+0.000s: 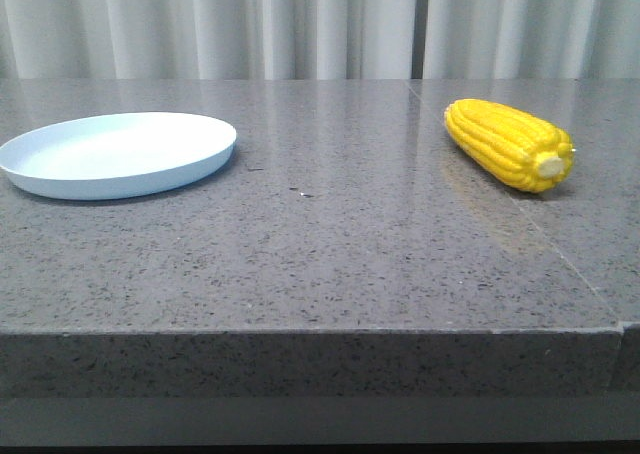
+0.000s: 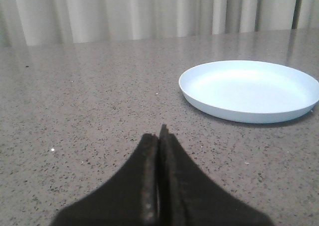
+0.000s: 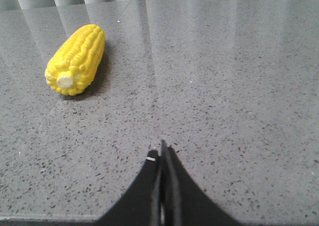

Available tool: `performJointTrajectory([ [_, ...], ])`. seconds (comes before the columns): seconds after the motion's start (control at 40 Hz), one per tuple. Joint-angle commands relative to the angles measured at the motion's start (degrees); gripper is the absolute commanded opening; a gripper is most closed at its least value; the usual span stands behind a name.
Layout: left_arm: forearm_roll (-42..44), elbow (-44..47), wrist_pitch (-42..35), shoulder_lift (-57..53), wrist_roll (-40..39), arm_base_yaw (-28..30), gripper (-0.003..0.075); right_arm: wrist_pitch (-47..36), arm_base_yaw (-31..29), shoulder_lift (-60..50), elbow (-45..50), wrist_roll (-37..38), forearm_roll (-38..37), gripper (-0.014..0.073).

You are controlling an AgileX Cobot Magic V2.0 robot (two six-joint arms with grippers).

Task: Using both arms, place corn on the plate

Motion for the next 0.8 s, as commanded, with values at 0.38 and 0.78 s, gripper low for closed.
performJointTrajectory([
  [0.38, -2.6, -0.2, -20.6, -1.0, -0.6, 0.0, -0.0020, -8.5, -0.4, -1.0, -4.5, -0.2, 0.2, -0.0062],
  [0.78, -3.2, -24.5, 1.8, 11.8, -0.6, 0.0, -0.0020, 5.2, -0.4, 10.5, -29.3, -0.2, 0.2, -0.0061],
])
